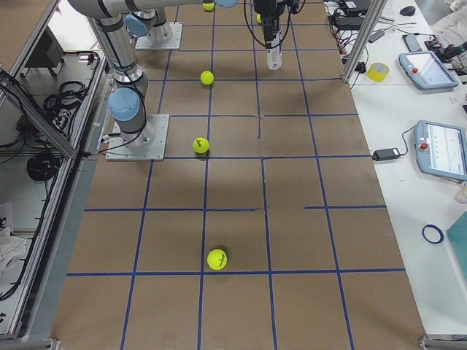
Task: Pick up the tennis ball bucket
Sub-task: 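Lift and rotate the can upright with the left gripper, then set the can upright on the table and open the left gripper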
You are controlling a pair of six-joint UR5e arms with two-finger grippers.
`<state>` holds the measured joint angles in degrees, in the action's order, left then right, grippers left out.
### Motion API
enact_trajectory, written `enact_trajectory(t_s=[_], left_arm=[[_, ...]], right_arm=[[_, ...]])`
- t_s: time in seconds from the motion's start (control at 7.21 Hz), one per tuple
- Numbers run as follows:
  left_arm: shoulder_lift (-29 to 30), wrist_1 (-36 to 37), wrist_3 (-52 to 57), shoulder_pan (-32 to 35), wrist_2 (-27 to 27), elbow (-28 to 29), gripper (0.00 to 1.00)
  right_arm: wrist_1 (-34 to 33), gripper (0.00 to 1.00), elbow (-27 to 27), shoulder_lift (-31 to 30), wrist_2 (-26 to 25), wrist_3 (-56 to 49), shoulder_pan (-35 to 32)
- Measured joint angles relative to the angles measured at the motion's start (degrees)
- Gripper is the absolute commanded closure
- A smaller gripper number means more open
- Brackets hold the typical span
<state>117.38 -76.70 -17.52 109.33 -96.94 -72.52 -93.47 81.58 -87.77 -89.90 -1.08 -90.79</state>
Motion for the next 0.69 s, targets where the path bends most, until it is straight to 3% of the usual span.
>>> enact_trajectory(t_s=[0.28, 0.42, 0.55, 0.69], left_arm=[[0.7, 1.5, -0.4, 0.2, -1.3, 0.0, 1.00], [1.2, 1.7, -0.1, 0.3, -1.3, -0.1, 0.23], [1.7, 1.9, 0.1, 0.3, -1.4, -0.1, 0.00], [2.0, 2.0, 0.2, 0.3, -1.4, -0.1, 0.00]], right_arm=[[-0.1, 0.00, 0.1, 0.0, 0.0, 0.0, 0.0], [-0.1, 0.00, 0.2, -0.1, 0.0, 0.0, 0.0], [-0.1, 0.00, 0.2, -0.1, 0.0, 0.0, 0.0], [-0.1, 0.00, 0.2, -0.1, -0.1, 0.0, 0.0]])
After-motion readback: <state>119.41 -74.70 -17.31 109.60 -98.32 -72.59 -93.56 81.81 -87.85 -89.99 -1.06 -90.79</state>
